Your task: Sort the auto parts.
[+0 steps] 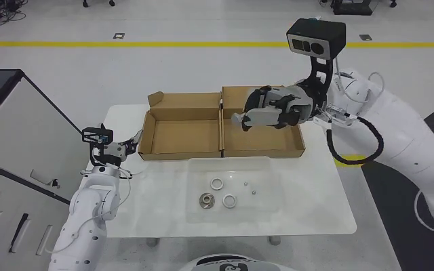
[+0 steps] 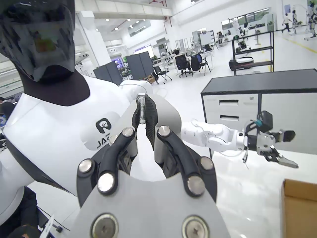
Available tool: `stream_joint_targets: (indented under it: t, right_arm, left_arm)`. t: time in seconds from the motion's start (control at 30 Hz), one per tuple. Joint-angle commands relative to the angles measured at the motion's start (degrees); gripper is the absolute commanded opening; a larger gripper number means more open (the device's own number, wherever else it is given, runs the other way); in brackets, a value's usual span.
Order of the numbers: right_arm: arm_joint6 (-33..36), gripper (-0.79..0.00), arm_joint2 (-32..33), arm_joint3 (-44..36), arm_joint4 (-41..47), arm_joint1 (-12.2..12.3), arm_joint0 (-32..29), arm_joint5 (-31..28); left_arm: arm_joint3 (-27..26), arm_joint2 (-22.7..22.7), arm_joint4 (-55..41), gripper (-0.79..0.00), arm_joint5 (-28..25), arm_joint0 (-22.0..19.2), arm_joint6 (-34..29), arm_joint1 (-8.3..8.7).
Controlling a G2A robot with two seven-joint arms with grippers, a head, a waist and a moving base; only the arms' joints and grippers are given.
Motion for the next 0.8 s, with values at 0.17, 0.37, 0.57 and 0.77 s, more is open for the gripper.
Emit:
stream_joint_targets:
  t: [0.17, 0.37, 0.57, 0.77]
  right_arm:
    - [0.0, -0.785, -0.07, 0.07, -0.12, 0.03, 0.03, 0.0]
    - [0.0, -0.785, -0.07, 0.07, -0.12, 0.03, 0.03, 0.0]
    - [0.0, -0.785, -0.07, 0.07, -0.12, 0.03, 0.03, 0.0]
    - [-3.22, -0.785, 2.26, -2.13, 1.71, -0.06, -2.14, 0.0]
  left_arm:
    - [0.0, 0.0, 0.0, 0.0, 0.0, 0.0, 0.0, 0.0]
    - [0.0, 0.0, 0.0, 0.0, 0.0, 0.0, 0.0, 0.0]
    - [0.0, 0.0, 0.0, 0.0, 0.0, 0.0, 0.0, 0.0]
    - [0.0, 0.0, 0.0, 0.0, 0.0, 0.0, 0.0, 0.0]
